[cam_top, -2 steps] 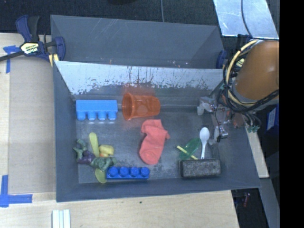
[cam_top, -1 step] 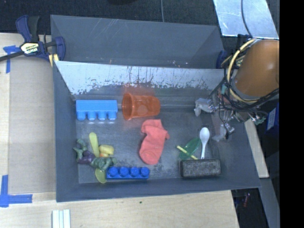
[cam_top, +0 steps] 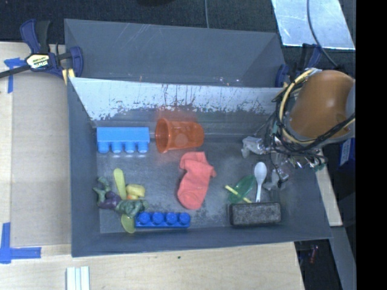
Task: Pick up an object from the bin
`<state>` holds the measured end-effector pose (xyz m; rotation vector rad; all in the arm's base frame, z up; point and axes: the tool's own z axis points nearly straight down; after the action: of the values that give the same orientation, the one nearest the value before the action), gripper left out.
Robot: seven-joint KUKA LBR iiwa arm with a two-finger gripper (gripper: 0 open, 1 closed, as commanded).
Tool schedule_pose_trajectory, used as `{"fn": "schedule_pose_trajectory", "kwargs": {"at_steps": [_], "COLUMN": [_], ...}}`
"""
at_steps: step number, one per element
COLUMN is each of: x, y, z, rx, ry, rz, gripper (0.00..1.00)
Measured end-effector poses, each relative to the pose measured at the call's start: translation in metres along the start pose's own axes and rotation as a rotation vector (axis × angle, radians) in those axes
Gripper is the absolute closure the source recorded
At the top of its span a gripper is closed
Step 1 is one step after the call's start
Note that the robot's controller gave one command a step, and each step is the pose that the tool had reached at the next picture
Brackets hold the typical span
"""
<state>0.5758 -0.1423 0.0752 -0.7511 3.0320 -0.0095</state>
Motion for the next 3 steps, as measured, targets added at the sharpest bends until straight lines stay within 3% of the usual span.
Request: {"fn": "schedule_pose_trajectory", "kwargs": {"at_steps": [1,3], "x": [-0.008,-0.006], "y": [0.010,0.012], "z": [0.004,-0.012], "rx": [0.003,-0.009], "ry": [-0.001,0.006], "rz": [-0.496,-0.494], "gripper": [1.00,1.00]}}
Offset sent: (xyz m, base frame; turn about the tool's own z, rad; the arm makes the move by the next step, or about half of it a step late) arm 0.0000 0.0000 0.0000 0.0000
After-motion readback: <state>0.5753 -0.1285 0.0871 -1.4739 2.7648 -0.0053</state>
